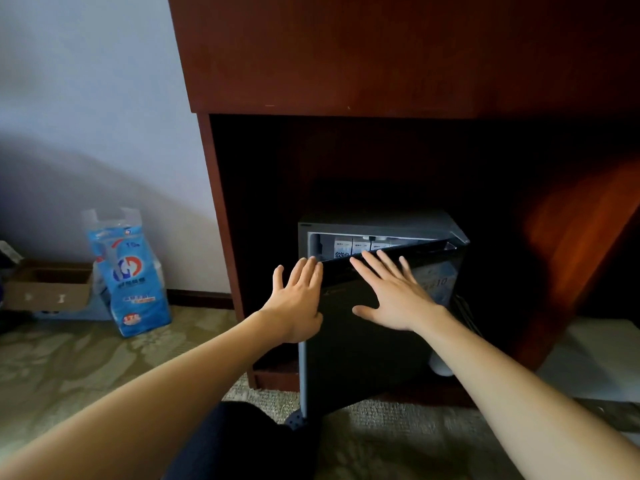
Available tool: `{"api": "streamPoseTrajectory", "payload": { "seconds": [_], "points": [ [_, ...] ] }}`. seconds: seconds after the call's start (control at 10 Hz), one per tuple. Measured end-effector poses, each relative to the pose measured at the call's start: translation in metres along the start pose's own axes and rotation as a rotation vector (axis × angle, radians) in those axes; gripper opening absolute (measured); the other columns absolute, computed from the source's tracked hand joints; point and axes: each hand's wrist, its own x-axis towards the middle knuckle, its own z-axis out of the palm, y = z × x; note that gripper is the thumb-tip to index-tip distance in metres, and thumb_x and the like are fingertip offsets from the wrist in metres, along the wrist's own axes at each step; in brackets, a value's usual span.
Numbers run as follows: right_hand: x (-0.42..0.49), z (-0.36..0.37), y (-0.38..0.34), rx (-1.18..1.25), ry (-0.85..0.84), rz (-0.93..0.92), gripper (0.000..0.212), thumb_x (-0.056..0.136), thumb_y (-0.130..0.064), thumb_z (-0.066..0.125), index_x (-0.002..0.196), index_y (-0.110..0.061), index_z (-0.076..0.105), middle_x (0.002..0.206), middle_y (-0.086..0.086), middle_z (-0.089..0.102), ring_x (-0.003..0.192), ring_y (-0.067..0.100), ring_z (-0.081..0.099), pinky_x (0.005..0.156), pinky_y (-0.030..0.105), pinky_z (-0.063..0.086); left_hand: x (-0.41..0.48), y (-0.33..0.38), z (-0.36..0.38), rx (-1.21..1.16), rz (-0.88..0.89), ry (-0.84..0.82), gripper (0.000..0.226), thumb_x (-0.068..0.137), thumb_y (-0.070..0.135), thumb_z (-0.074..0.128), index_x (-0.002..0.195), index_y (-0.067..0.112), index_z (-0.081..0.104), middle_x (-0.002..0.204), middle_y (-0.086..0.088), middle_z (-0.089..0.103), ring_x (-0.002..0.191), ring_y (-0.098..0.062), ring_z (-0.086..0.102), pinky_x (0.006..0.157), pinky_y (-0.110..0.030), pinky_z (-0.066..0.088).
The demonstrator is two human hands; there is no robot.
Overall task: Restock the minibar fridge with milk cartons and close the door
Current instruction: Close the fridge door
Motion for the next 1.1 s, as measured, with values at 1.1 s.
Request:
{"api": "streamPoseTrajectory", "payload": {
  "seconds": [1.1],
  "points": [
    [0.086,-0.004,0.009,0.110,-0.134,0.131,0.099,0.090,-0.046,0.052,0.156,-0.030,-0.020,0.165,0.000,-0.026,0.149,0.023,-0.030,0.118,0.056,-0.018,0.115,-0.056,0.003,0.070,-0.140,-0.088,0.104,0.092,0.043,0.052,0.153,0.022,-0.029,0.159,-0.001,-0.036,0.149,-0.027,-0.026,0.120,-0.057,-0.011]
  ]
}}
